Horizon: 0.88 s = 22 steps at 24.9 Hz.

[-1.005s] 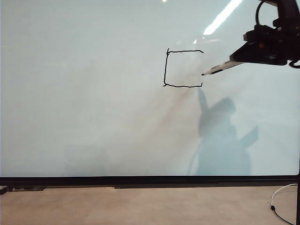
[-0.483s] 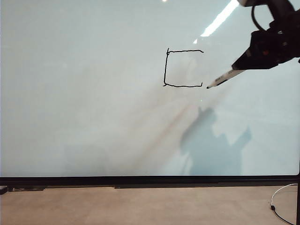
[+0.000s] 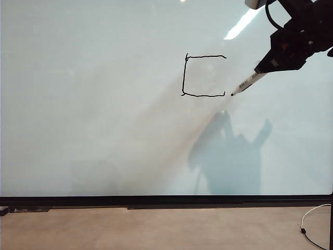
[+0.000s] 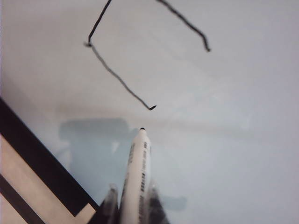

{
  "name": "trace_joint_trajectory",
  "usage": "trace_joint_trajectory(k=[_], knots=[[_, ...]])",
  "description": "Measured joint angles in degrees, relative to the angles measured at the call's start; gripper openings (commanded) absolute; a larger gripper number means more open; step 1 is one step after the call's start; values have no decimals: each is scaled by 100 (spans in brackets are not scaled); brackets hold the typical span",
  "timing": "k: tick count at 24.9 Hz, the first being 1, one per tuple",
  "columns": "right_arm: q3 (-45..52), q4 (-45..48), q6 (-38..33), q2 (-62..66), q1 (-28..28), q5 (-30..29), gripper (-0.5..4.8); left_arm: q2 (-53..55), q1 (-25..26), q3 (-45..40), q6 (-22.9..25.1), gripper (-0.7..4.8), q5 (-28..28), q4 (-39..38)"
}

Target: Pick up the pen on the shelf to the right of the whiteboard and draw a rectangle.

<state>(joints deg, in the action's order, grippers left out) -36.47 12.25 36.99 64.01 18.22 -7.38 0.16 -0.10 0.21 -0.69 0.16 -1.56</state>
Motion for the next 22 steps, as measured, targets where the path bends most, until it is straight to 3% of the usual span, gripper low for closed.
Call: trace_joint_trajectory(k=[22], knots=[[-463,-63,503,592,83,9,-5,0,0,0,0,-5,2,-2]])
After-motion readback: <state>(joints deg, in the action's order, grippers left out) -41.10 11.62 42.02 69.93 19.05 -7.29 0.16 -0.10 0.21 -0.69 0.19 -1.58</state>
